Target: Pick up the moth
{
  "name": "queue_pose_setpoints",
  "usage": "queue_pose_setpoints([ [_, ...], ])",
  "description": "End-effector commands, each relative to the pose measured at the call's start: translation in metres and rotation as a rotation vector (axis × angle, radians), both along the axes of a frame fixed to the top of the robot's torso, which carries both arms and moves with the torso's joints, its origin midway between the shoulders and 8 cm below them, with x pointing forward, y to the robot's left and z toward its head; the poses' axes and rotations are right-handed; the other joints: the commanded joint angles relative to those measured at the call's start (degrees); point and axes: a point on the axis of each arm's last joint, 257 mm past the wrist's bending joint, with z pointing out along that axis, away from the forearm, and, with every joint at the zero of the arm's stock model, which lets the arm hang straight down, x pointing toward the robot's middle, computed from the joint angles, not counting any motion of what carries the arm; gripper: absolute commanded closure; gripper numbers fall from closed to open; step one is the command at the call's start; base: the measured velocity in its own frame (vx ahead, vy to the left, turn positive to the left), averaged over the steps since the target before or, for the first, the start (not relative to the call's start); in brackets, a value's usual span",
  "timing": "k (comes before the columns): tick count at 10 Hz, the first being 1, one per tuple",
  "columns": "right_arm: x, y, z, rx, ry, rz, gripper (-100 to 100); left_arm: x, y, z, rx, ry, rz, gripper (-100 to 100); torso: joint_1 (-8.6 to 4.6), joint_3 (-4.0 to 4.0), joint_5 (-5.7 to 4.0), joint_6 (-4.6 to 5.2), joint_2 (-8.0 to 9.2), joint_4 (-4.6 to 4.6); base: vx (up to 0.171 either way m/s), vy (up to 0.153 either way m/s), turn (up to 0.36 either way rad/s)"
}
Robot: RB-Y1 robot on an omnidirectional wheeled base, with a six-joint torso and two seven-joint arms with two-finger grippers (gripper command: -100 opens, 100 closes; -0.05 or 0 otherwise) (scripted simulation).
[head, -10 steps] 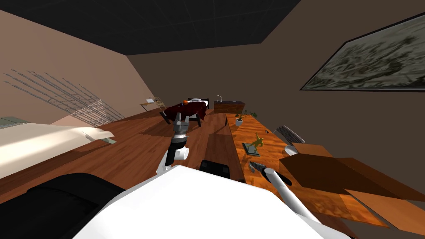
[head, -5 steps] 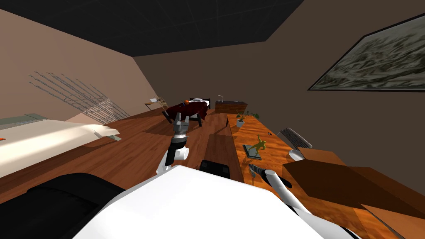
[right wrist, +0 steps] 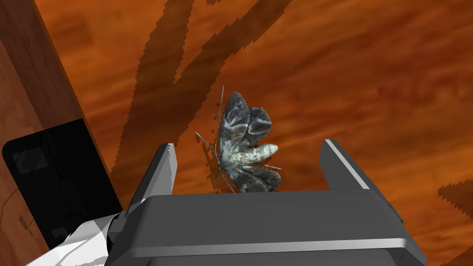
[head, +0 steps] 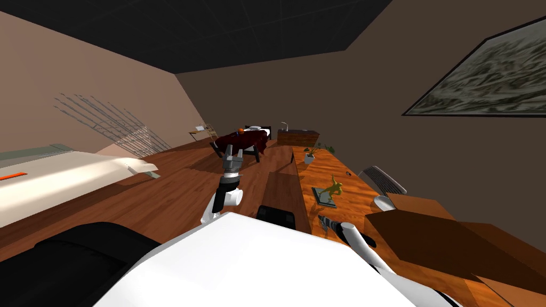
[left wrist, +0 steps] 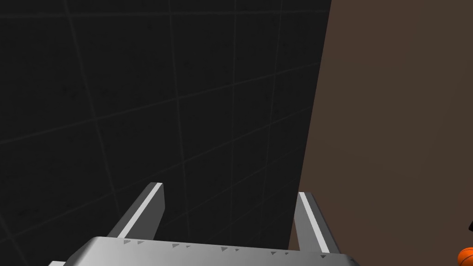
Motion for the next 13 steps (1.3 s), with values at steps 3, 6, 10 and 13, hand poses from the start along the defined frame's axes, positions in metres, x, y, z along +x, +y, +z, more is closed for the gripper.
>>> queue_pose_setpoints([
  [3, -0.003, 0.017, -0.005, 0.064, 0.007, -0.056, -100, 0.000, 0.000, 0.000, 0.000, 0.000, 0.000, 0, -0.02, -0.02, 0.00, -0.04, -0.04, 0.01, 0.013, -0.039, 0.030],
  [6, -0.038, 0.028, -0.021, 0.076, 0.075, -0.038, -100, 0.000, 0.000, 0.000, 0.000, 0.000, 0.000, 0, 0.00, 0.02, 0.00, 0.01, 0.03, 0.00, 0.006, -0.035, 0.002],
  [10, -0.038, 0.028, -0.021, 0.076, 0.075, -0.039, 0, 0.000, 0.000, 0.000, 0.000, 0.000, 0.000, 0, 0.14, 0.02, 0.04, -0.01, 0.04, 0.01, -0.001, -0.008, 0.001],
  [13, -0.032, 0.044, -0.026, 0.087, 0.059, -0.063, -100, 0.000, 0.000, 0.000, 0.000, 0.000, 0.000, 0, -0.07, -0.03, -0.01, -0.03, -0.07, 0.00, 0.021, -0.052, -0.001],
])
